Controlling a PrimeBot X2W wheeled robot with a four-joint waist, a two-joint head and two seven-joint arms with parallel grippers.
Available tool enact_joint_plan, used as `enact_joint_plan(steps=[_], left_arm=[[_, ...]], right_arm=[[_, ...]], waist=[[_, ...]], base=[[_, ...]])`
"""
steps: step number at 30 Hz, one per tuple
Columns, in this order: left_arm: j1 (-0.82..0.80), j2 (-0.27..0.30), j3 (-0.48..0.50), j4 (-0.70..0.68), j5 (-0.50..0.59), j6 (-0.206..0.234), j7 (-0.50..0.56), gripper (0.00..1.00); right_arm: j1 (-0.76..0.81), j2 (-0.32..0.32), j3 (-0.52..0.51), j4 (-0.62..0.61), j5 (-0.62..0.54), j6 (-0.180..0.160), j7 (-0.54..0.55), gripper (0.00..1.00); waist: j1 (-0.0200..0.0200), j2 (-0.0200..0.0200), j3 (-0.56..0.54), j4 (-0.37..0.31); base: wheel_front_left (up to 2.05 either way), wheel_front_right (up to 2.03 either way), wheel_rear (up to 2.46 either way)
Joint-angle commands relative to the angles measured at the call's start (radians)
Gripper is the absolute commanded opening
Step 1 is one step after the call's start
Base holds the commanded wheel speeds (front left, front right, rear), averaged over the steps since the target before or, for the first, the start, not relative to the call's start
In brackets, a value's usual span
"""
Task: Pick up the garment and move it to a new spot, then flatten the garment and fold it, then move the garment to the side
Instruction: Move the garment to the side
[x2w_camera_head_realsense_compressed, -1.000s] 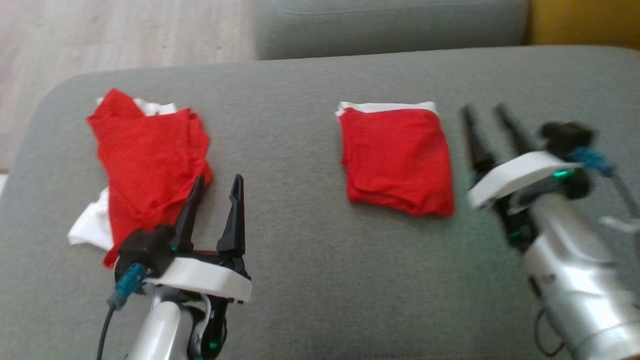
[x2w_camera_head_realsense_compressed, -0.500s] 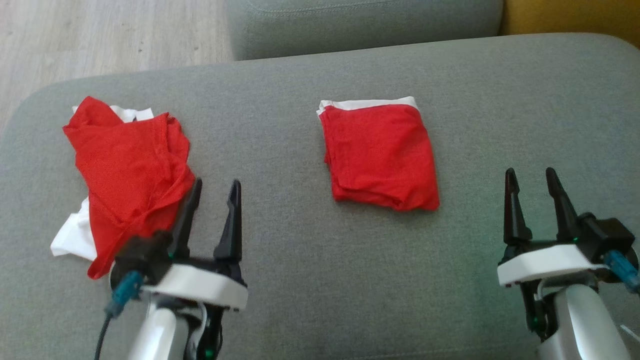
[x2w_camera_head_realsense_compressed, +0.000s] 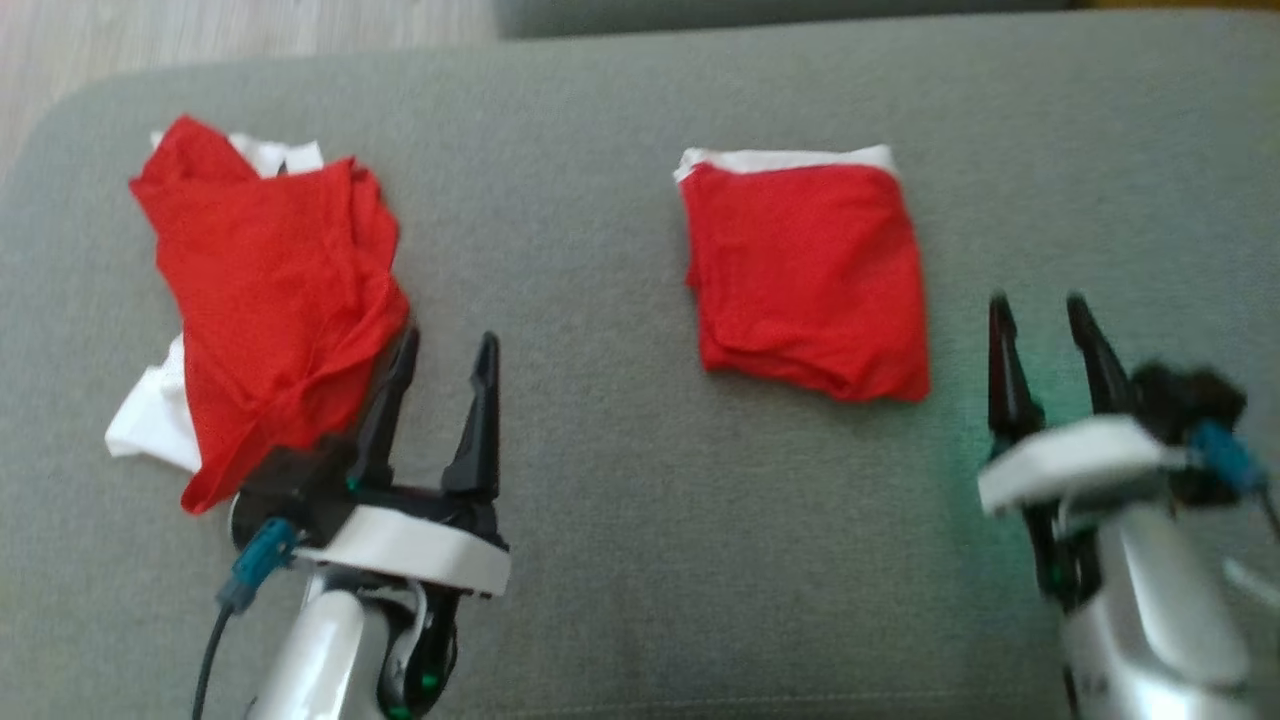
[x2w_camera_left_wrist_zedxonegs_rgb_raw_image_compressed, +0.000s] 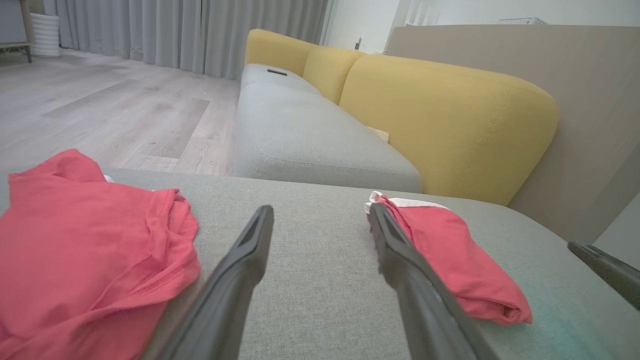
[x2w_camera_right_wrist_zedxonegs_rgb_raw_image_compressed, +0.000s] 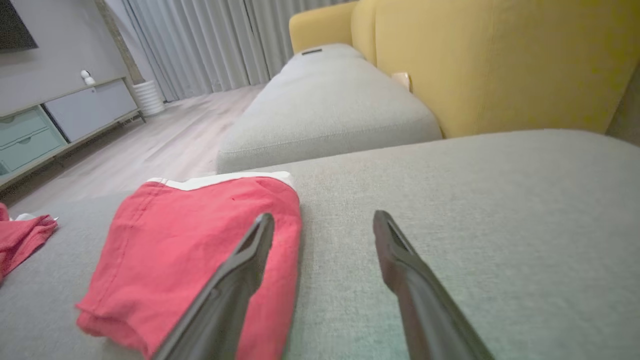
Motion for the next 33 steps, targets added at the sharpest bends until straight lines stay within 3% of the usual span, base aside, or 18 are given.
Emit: enact_joint_plan(steps=[1,10,15,22,23,24,29,33], left_arm=[[-0.050,0.005,0.017,-0.032,-0.003,-0.005,-0.008,1.00],[-0.082,0.005,-0.027,-0.020,-0.010,-0.005,-0.008,1.00],[-0.089,0.005,-0.037,-0.016,-0.015,-0.002,-0.008,1.00],[-0.092,0.005,-0.042,-0.017,-0.017,0.005,-0.008,1.00],[-0.090,0.005,-0.041,-0.017,-0.016,0.006,-0.008,1.00],[-0.088,0.005,-0.040,-0.016,-0.015,0.006,-0.008,1.00],[-0.085,0.005,-0.033,-0.018,-0.009,0.006,-0.008,1.00],[-0.090,0.005,-0.028,-0.022,-0.002,0.003,-0.008,1.00]], right_arm=[[-0.100,-0.003,0.026,0.003,0.032,-0.001,0.042,1.00],[-0.283,-0.002,0.001,0.186,0.029,-0.001,0.233,1.00],[-0.348,-0.002,-0.066,0.297,-0.003,-0.001,0.337,1.00],[-0.398,-0.002,-0.062,0.415,0.009,-0.001,0.385,0.98],[-0.401,-0.002,-0.045,0.424,0.010,-0.001,0.382,0.60],[-0.403,-0.002,-0.023,0.428,0.008,-0.001,0.374,0.00],[-0.413,-0.004,0.082,0.415,-0.058,-0.001,0.326,0.00],[-0.425,-0.069,0.164,0.384,-0.128,-0.001,0.311,0.00]], waist=[[0.0000,-0.0001,0.050,0.037],[0.0000,-0.0001,0.102,0.102],[0.0000,-0.0001,0.113,0.129],[0.0000,-0.0001,0.116,0.138],[0.0000,-0.0001,0.114,0.135],[0.0000,-0.0001,0.112,0.130],[0.0000,-0.0001,0.099,0.093],[0.0000,-0.0001,0.094,0.061]], base=[[0.00,0.00,0.00],[0.00,0.00,0.00],[0.00,0.00,0.00],[0.00,0.00,0.00],[0.00,0.00,0.00],[0.00,0.00,0.00],[0.00,0.00,0.00],[0.00,0.00,0.00]])
